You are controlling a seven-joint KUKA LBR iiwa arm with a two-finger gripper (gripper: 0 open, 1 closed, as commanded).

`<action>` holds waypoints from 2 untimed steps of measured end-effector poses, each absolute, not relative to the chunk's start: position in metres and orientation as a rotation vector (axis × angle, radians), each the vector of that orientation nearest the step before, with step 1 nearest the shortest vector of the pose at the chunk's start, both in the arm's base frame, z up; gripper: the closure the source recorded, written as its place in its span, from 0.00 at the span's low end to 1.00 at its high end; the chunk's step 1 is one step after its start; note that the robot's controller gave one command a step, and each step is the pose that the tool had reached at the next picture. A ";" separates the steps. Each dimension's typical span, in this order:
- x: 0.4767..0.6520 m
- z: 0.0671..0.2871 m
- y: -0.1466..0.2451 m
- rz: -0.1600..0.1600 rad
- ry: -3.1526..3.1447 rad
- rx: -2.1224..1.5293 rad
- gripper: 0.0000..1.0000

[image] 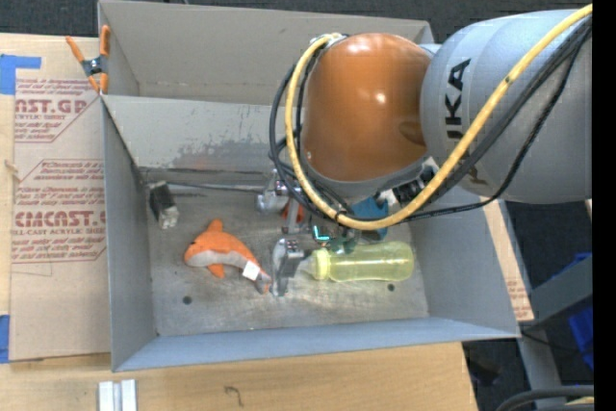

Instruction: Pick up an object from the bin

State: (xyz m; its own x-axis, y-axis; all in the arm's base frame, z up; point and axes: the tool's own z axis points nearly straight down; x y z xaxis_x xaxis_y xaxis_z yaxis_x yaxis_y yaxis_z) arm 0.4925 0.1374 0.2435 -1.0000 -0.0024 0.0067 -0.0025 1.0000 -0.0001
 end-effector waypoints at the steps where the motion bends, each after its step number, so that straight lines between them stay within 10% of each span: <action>1: 0.494 0.247 0.137 -0.002 -3.143 0.001 0.00; 2: 0.518 0.188 0.138 -0.004 -3.149 -0.039 0.00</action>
Offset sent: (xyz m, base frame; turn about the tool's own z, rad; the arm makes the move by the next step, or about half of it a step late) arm 0.0662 -0.0002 -0.1735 0.0792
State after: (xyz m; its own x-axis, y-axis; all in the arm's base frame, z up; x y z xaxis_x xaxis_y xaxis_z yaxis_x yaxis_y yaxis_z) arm 0.5182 0.1376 0.1881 -0.9997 0.0251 -0.0076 0.0251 0.9997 0.0029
